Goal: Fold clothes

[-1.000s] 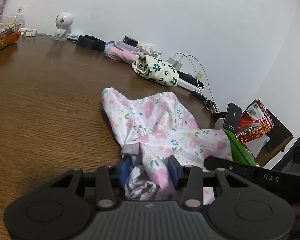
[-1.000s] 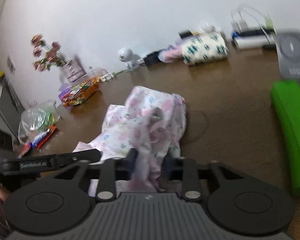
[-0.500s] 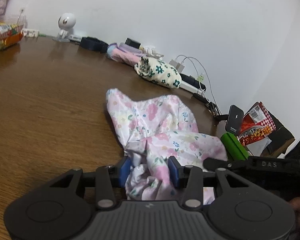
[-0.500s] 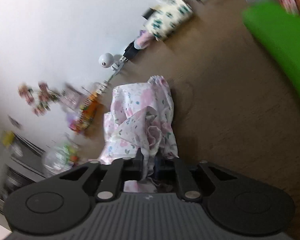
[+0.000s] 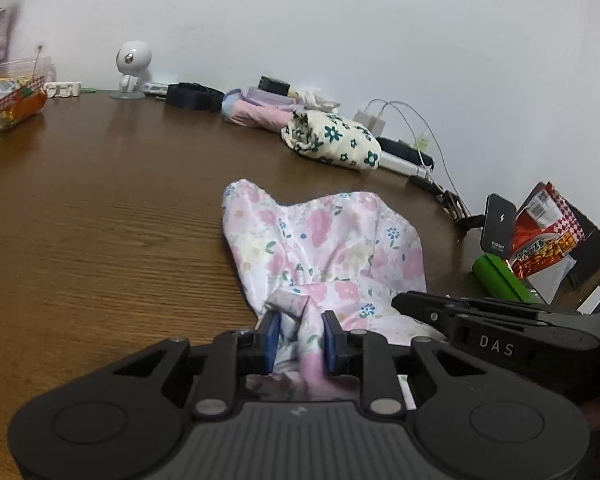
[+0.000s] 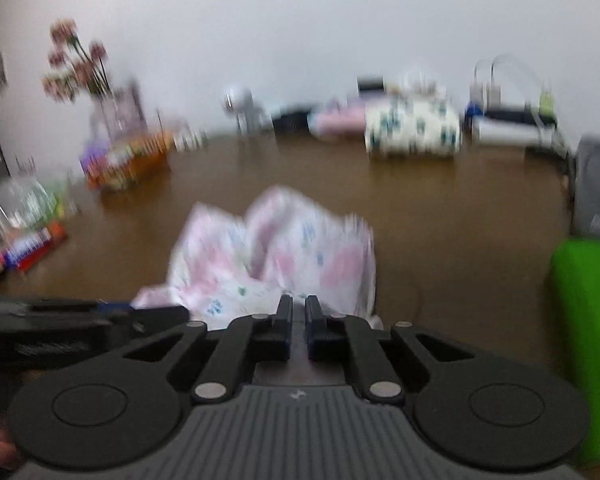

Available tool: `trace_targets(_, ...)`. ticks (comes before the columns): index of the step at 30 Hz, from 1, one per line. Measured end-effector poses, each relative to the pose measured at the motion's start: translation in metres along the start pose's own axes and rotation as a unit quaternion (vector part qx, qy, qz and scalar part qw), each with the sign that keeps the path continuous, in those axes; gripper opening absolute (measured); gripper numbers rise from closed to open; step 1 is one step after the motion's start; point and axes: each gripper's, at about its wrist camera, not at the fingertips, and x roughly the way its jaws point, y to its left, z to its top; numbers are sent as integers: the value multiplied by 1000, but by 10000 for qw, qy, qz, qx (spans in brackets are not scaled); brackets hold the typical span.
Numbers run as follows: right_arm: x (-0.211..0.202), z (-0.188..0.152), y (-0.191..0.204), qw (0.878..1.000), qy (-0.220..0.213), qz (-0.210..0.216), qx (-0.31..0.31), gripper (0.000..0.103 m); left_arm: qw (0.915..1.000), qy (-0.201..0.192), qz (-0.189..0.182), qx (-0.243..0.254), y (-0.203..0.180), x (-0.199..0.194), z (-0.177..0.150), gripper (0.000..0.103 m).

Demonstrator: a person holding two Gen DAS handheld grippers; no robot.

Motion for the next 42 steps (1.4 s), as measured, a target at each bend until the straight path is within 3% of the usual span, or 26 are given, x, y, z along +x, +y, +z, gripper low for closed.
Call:
trace_targets(3, -3, -5, -1, 9999, -39, 25, -105, 7, 9993, -296, -129, -204, 7, -18, 7, 29)
trace_targets(7, -25, 4, 5, 9982, -464, 294, -252, 9, 9961, -798, -256, 271, -8, -35, 20, 31)
trace_targets(10, -22, 7, 9, 9972, -397, 568, -292, 10, 9973, -443, -136, 565, -23, -9, 18, 22)
trace_targets(12, -8, 1, 11, 9982, -139, 500, -297, 9, 9983, -197, 25, 542, -18, 5, 13, 11)
trace_targets(14, -2, -4, 6, 9991, -25, 363, -220, 9, 9989, 1, 95, 459, -10, 14, 8, 10)
trace_targets(18, -10, -1, -5, 9993, -222, 291, -58, 10, 9989, 17, 88, 462, -7, 11, 6, 10)
trace_targets(21, 3, -5, 0, 9985, 23, 267, -478, 10, 9975, 65, 98, 691, -13, 8, 5, 10)
trace_targets(22, 1, -3, 1, 9982, 60, 270, -532, 11, 9974, 75, -5, 718, -12, 3, 6, 12)
trace_targets(23, -7, 0, 1, 9973, 15, 378, -637, 12, 9971, 23, -131, 754, -9, -5, 8, 22)
trace_targets(24, -15, 3, 1, 9959, -40, 496, -749, 18, 9961, -66, -230, 850, -6, -15, 10, 42)
trace_targets(25, -26, 4, 2, 9926, -86, 672, -1008, 25, 9945, -142, -244, 1005, -5, -23, 12, 54)
trace_targets(26, -36, 6, 3, 9880, -131, 854, -1282, 53, 9921, -190, -244, 1214, -6, -31, 13, 69)
trace_targets(27, -42, 5, 6, 9830, -51, 926, -1584, 69, 9885, -220, -275, 1470, -6, -39, 12, 70)
trace_targets(29, -50, 4, 12, 9743, 99, 961, -2035, 66, 9796, -250, -386, 1957, -8, -55, 10, 70)
trace_targets(33, -39, 14, 12, 9790, 171, 1060, -1732, 56, 9522, -182, -1073, 2854, -21, -71, -8, 75)
trace_targets(36, -19, 21, 13, 9824, 298, 1103, -1476, 54, 9340, -163, -1053, 3410, -32, -66, -22, 75)
trace_targets(40, 17, 20, 22, 9786, 947, 1106, -1457, 54, 9210, -12, -853, 3801, -36, -57, -33, 75)
trace_targets(42, 17, 19, 21, 9749, 1030, 1311, -1479, 54, 9111, -33, -792, 4044, -36, -61, -42, 76)
